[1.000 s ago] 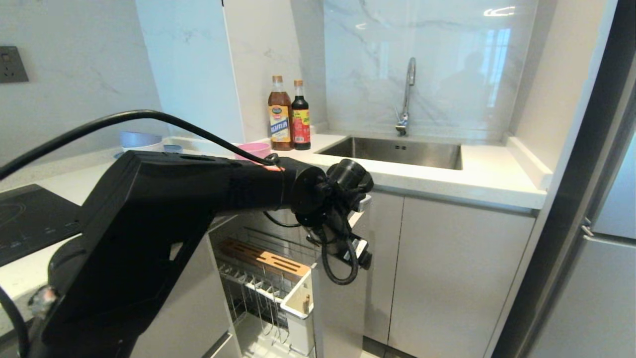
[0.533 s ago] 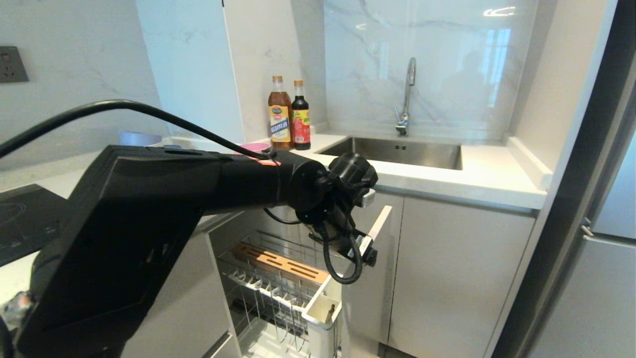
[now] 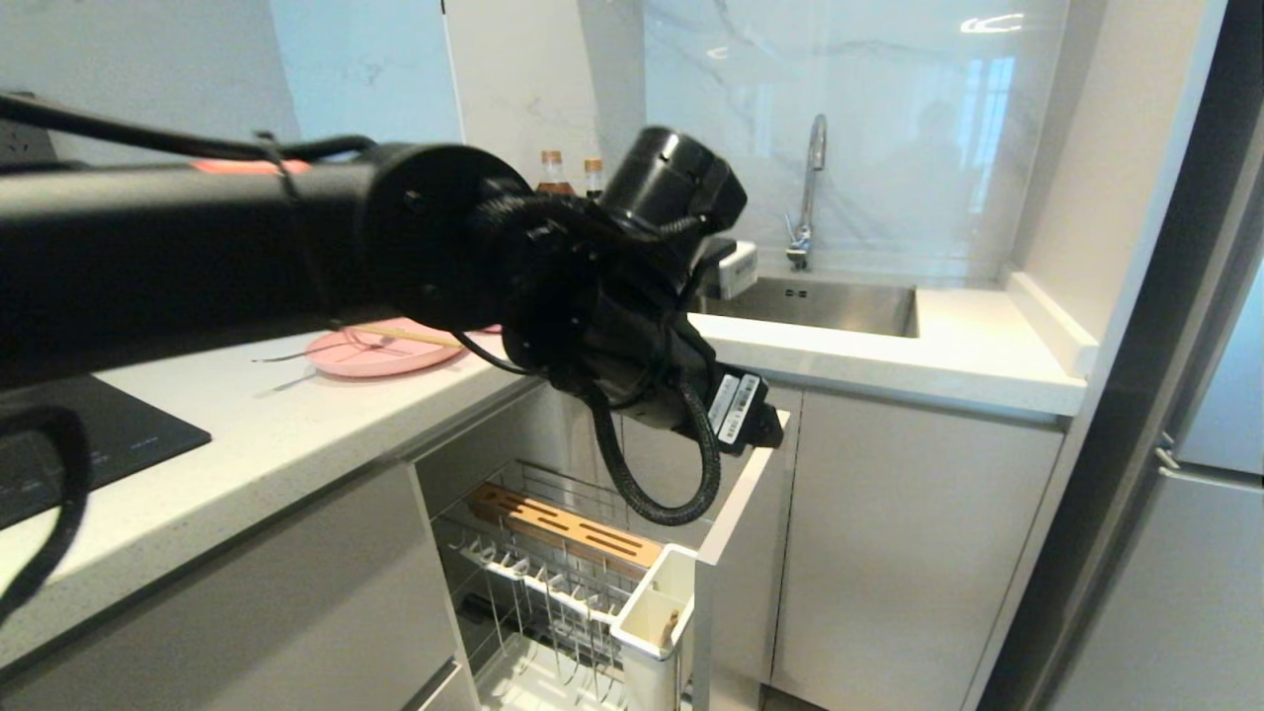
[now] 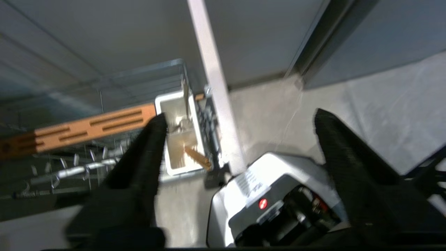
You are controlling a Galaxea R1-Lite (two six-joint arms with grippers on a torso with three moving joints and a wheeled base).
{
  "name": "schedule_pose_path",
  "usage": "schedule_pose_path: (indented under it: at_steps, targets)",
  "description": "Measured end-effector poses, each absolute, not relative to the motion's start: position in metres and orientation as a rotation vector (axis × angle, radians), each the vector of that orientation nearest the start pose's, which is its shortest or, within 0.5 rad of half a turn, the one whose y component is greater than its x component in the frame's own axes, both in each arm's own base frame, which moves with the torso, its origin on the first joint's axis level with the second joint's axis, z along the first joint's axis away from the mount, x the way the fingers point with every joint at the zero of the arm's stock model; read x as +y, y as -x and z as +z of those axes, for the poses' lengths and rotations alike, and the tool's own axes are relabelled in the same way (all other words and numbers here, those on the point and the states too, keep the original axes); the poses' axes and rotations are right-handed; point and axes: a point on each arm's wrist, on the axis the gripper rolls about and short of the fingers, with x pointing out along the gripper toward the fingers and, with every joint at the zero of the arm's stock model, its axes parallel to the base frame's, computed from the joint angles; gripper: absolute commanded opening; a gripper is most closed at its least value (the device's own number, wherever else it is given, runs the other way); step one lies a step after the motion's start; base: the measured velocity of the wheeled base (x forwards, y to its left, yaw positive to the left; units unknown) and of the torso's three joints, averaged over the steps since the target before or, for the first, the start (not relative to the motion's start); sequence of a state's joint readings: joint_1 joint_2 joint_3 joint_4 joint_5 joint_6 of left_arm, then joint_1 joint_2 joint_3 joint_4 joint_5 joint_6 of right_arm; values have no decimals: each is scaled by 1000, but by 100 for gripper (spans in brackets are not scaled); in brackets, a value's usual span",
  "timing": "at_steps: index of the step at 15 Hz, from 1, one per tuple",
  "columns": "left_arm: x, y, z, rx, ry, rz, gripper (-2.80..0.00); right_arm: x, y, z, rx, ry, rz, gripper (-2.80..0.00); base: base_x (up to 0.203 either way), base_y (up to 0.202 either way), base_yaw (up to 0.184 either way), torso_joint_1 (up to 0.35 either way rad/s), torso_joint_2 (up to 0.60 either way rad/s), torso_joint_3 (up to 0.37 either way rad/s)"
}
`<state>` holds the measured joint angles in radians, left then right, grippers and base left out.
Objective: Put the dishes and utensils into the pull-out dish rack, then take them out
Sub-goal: Open the cupboard, then pick up the chopsticks and place it in the cupboard
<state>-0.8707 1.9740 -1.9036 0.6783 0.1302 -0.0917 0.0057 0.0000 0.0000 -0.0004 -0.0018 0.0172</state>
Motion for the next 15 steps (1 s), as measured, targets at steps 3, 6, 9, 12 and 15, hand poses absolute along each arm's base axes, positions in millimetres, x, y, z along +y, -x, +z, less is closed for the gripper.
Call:
schedule_pose_path:
  at_steps: [3,6,9,12,15]
  targets:
    - [-254,-201,325,549,-226,-683,-280,0,23,75,0,-17,4,-280,0,0,0,0,0,0]
    - [-210,-166,369,403,-171,-598,-280,0,23,76,0,-18,4,-280,0,0,0,0,0,0]
    - [-143,-143,404,274,-79,-461,-280,0,23,75,0,-17,4,-280,0,0,0,0,0,0]
    - [-59,-106,432,124,31,-272,-280,0,23,75,0,-17,4,-280,0,0,0,0,0,0]
    - [-3,-20,433,-19,83,-168,-280,0,23,76,0,-18,4,-280,0,0,0,0,0,0]
